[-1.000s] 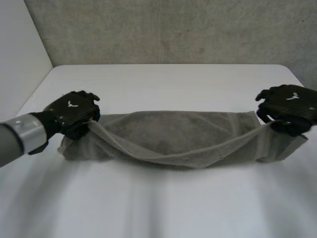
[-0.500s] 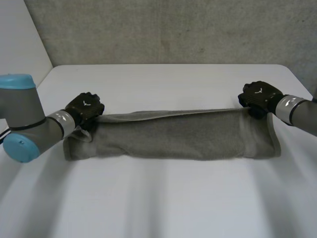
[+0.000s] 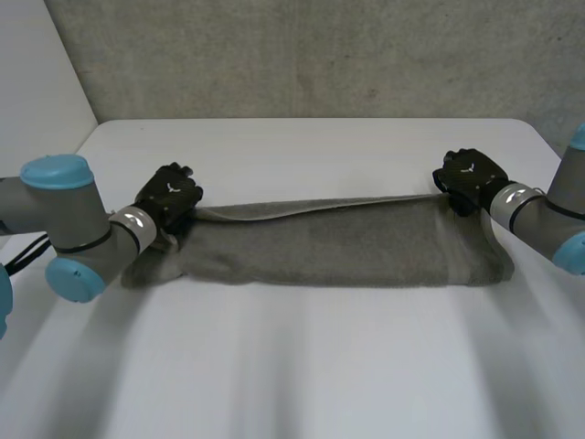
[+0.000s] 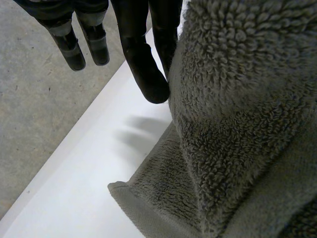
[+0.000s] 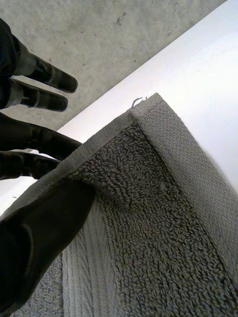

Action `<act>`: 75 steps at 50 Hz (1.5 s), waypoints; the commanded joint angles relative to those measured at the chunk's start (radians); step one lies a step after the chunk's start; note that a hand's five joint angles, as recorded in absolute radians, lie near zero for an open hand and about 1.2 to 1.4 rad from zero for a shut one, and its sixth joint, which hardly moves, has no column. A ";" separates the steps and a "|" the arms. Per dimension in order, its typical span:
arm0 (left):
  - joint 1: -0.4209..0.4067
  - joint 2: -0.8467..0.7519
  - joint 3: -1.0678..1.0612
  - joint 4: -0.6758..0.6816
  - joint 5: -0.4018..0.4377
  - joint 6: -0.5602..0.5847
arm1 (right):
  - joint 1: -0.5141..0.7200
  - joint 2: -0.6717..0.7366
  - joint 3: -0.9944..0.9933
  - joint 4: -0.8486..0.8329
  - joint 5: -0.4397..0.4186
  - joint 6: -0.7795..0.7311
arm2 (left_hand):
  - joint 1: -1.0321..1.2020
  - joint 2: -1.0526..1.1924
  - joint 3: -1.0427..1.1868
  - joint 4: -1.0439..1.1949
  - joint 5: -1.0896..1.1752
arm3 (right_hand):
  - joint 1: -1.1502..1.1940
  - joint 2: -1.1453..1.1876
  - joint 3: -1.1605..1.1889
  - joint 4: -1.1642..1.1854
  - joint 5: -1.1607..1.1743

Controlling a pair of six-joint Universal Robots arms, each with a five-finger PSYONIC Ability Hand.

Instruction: Fold the towel.

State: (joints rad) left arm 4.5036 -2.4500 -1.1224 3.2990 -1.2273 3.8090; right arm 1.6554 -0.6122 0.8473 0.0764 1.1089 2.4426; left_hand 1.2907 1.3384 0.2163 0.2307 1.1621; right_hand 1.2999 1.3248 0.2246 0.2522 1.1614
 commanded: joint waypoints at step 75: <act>0.074 0.135 -0.057 0.113 0.054 -0.158 | 0.055 -0.066 0.094 -0.038 0.081 0.042 | -1.054 -1.101 -0.042 -0.056 -1.100 | -1.125 -1.150 -0.050 -0.078 -1.161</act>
State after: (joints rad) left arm 4.5918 -2.3476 -1.1543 3.4116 -1.1793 3.6811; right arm 1.7103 -0.6585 0.9141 0.0368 1.1878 2.4858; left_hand 0.3341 0.2922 0.2163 0.2307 0.0870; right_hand 0.2316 0.2469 0.2246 0.2522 0.0595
